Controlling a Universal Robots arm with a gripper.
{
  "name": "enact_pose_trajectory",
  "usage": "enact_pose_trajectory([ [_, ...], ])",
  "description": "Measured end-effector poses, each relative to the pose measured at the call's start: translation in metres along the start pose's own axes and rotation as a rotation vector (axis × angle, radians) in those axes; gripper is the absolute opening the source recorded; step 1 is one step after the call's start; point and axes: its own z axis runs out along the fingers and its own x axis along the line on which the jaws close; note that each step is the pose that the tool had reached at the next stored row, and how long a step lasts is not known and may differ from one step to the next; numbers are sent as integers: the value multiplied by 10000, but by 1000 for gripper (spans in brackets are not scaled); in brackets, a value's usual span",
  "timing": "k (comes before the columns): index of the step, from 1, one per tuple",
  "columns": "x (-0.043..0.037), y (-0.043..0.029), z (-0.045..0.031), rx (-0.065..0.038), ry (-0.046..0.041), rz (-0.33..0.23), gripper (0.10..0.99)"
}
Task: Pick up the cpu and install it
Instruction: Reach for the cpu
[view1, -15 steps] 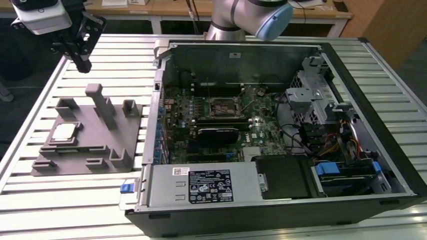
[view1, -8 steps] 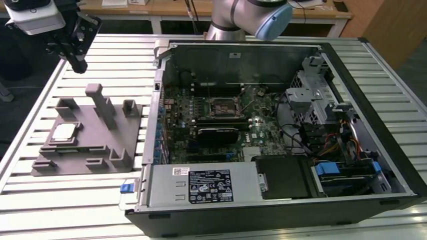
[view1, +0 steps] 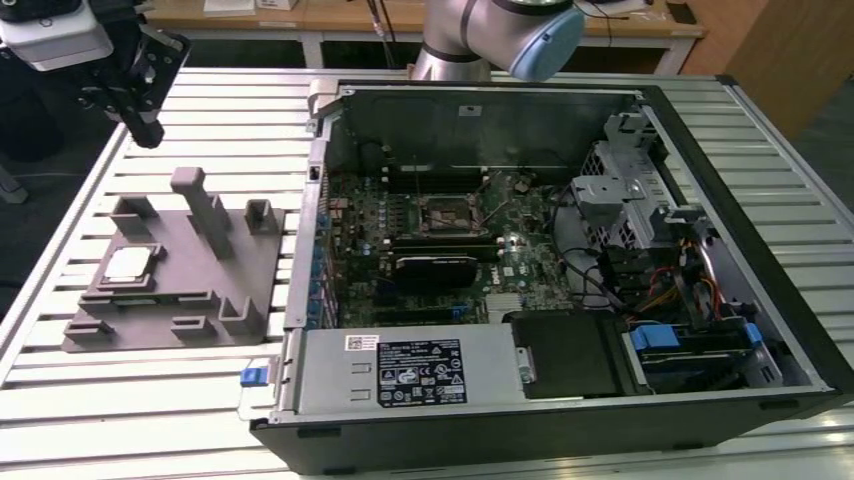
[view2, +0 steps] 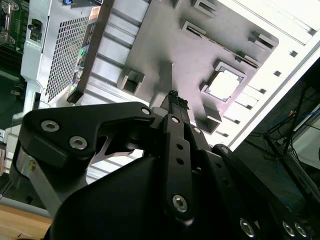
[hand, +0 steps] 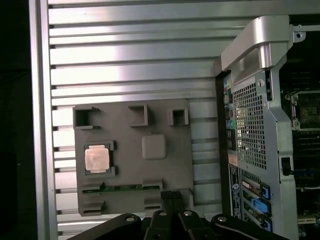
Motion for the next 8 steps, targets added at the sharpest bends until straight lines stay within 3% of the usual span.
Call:
enact_pose_trajectory([
  [8,84,-17,-2,0,0,0,106],
])
